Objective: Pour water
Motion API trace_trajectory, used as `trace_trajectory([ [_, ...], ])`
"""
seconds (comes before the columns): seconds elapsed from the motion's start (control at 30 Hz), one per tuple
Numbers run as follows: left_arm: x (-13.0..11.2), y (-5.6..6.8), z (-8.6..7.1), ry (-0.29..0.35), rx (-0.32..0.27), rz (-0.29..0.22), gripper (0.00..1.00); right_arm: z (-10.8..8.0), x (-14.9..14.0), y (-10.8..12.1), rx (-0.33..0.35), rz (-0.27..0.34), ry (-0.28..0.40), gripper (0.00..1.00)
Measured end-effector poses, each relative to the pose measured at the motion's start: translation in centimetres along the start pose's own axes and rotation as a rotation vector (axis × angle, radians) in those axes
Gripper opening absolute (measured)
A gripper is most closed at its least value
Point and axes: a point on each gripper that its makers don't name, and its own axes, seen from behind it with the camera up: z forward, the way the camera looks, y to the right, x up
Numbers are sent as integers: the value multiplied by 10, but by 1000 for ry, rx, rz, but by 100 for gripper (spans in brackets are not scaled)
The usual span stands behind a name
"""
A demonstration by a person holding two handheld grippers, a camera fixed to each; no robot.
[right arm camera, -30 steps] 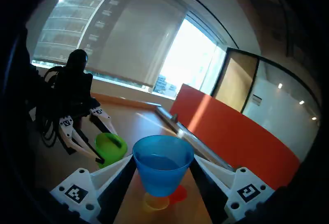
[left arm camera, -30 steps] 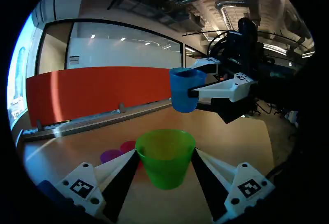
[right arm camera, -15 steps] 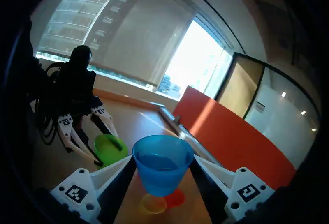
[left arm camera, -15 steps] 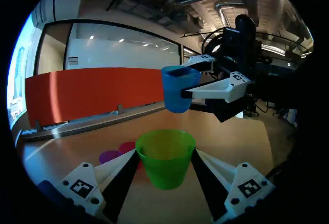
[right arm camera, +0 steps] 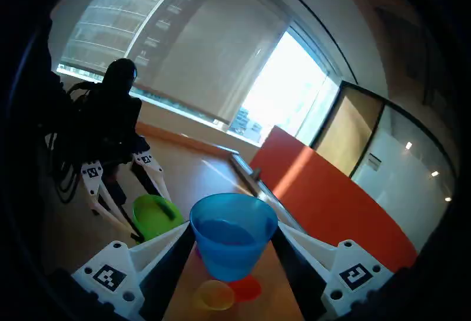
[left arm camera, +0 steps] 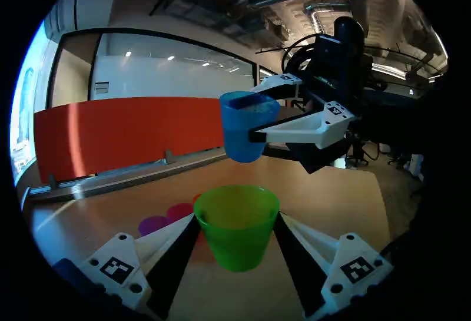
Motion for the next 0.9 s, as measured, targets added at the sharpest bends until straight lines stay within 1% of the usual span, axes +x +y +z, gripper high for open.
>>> trace_trajectory([
  [0.17,1,2,1,0,-6,0,86,2,3,2,1,-16,1,90],
  [0.47,3,7,5,5,-20,4,85,5,8,4,4,-63,-2,90],
  [0.9,4,7,5,9,-19,8,86,11,14,3,15,-124,-7,90],
])
